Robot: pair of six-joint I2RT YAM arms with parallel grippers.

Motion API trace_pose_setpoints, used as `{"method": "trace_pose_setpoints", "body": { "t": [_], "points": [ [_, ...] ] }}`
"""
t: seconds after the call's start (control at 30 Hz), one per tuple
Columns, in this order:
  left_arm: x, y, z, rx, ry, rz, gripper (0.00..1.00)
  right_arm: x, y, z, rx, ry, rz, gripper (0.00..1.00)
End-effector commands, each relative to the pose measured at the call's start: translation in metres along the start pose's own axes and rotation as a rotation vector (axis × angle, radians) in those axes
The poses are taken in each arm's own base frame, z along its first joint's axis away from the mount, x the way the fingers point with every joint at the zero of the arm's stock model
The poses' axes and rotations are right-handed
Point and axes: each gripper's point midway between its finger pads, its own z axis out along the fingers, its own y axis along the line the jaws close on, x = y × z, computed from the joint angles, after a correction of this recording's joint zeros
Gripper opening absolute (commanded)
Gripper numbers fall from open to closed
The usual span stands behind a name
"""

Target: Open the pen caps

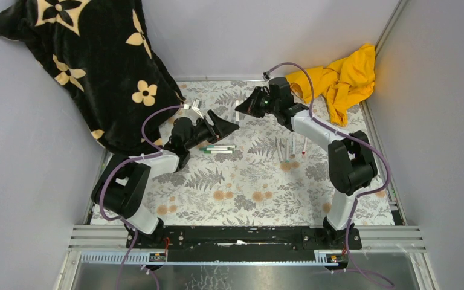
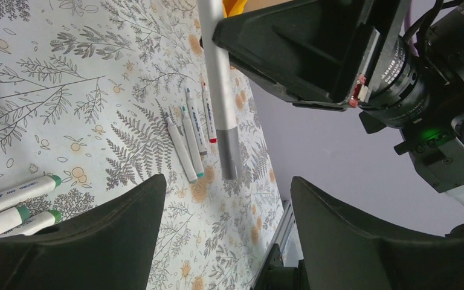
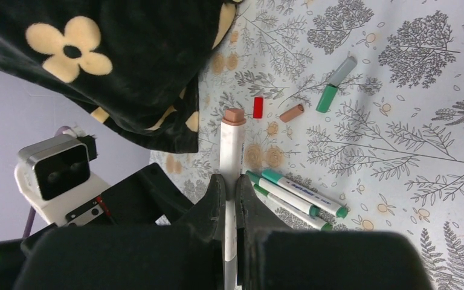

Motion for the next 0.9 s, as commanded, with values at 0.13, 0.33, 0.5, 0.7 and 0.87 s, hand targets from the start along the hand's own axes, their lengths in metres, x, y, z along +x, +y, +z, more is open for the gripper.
{"method": "trace_pose_setpoints", "body": {
  "t": [0.13,0.33,0.5,0.7,0.87],
  "points": [
    [-0.011,-0.028,0.011,0.098,-0.024,0.039,0.79,-0.012,0.037,-0.022,-0.128,-0.044,-0.014,0.0],
    [-0.007,-0.034,0.018,0.119,-0.012,0.034,0.71,-0.009,0.038,-0.025,-0.14,-0.042,-0.008,0.0],
    [-0.002,-0.034,0.022,0.125,0.001,0.032,0.66,-0.009,0.04,-0.027,-0.148,-0.043,-0.008,0.0],
    [-0.001,-0.035,0.024,0.133,0.001,0.029,0.59,-0.007,0.039,-0.028,-0.149,-0.041,-0.008,0.0],
    [0.001,-0.037,0.027,0.14,0.008,0.029,0.47,-0.004,0.037,-0.029,-0.15,-0.038,-0.006,0.0]
  ]
}}
